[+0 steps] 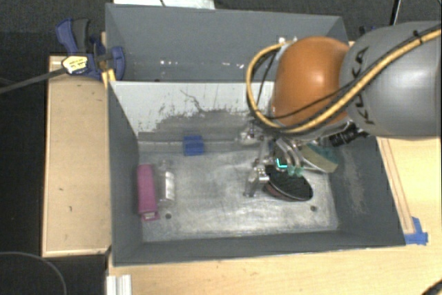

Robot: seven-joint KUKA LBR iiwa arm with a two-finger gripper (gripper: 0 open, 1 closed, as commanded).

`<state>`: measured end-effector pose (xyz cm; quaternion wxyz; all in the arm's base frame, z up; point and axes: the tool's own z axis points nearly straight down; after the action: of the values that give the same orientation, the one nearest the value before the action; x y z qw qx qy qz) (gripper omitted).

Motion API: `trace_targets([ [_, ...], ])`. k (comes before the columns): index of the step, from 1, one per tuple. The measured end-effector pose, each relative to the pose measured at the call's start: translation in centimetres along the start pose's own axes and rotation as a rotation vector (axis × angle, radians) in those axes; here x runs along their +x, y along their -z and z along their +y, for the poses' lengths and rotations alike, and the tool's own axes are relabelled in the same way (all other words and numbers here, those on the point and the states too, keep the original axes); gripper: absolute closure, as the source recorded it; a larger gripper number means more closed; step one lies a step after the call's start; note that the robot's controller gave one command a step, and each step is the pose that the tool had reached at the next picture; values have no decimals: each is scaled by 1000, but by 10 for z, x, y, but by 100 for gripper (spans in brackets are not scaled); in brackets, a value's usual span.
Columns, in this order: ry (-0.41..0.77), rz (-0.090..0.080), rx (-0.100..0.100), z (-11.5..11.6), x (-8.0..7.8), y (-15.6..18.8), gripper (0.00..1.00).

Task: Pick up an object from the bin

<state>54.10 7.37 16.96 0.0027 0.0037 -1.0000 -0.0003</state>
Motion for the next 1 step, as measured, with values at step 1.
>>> trace_targets([
  [1,286,-7,-1,153,5,-100,0],
])
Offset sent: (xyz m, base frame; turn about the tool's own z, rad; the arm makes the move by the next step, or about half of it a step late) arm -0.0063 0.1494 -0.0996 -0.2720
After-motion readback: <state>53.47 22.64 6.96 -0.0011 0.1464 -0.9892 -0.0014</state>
